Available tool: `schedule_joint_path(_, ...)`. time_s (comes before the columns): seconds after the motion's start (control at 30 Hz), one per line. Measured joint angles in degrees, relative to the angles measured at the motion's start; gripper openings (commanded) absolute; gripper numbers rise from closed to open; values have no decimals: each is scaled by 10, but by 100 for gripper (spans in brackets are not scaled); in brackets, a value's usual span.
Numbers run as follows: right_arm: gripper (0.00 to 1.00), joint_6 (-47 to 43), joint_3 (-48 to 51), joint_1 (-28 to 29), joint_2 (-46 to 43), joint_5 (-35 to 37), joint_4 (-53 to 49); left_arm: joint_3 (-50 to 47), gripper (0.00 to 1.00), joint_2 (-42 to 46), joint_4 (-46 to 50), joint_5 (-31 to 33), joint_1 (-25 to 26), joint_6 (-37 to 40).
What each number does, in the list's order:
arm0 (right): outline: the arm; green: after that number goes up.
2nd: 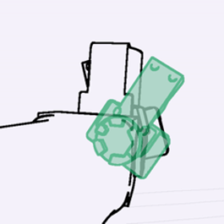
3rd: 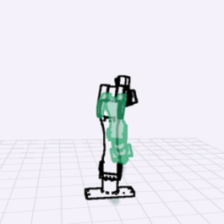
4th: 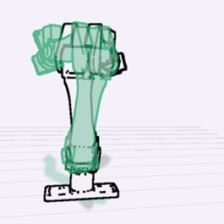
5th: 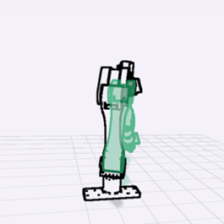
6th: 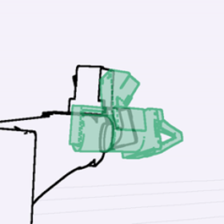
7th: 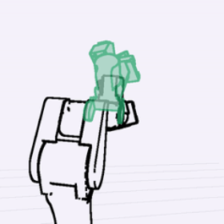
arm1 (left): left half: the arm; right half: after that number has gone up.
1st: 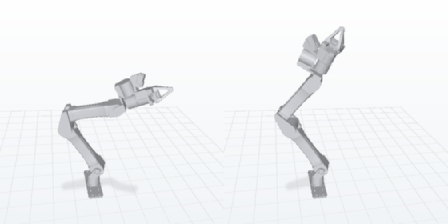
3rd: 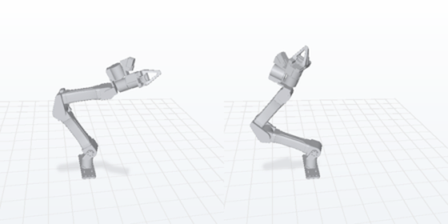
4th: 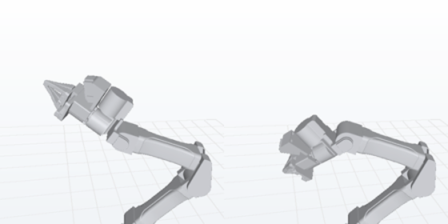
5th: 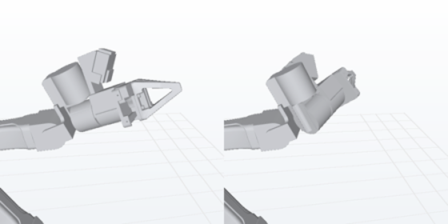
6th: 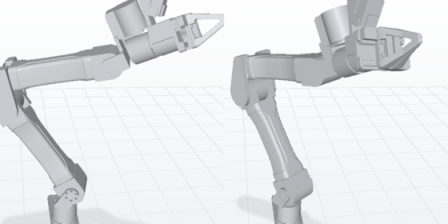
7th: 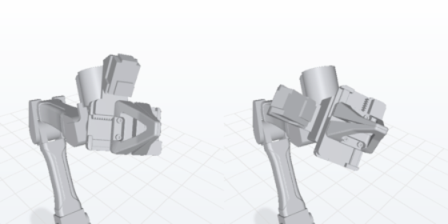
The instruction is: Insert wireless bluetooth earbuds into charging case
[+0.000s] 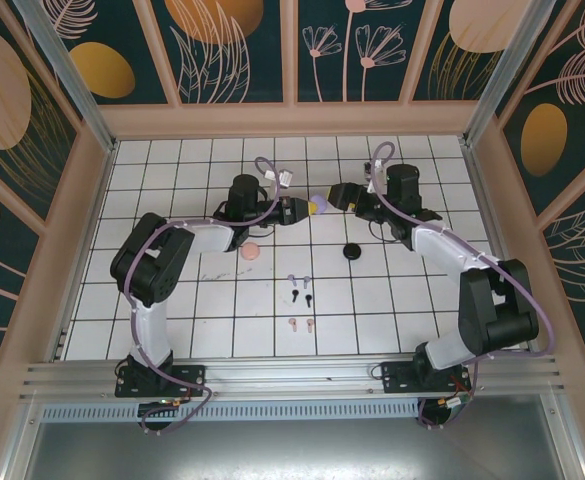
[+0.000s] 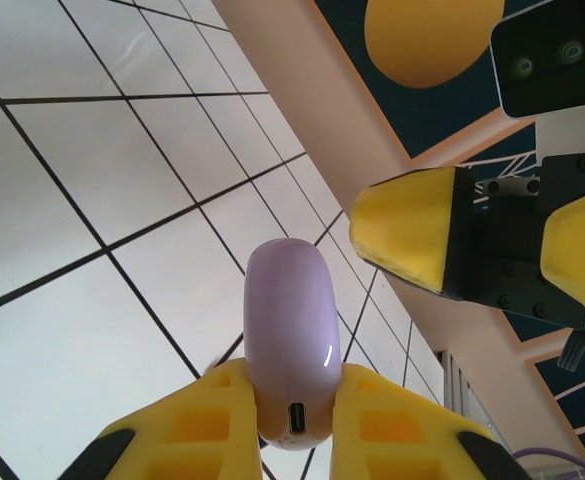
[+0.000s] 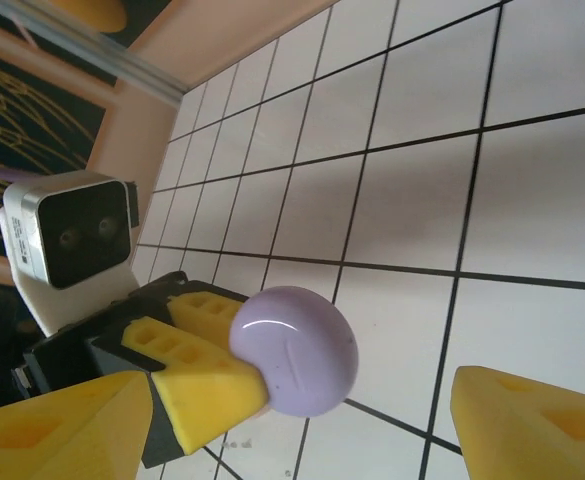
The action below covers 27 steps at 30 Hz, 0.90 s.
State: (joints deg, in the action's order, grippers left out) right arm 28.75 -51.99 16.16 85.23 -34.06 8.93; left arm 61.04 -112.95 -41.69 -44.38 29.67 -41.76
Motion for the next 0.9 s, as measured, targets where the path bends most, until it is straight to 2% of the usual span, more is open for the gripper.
schedule_joint_path(0.53, 67, -19, 0, 19, 46, -3, 1, 2, 0, 14, 2, -19, 0, 2)
schedule_joint_path(0.9, 60, -16, -10, 19, 82, -2, 12, 1, 0, 15, 24, -9, -8, -4)
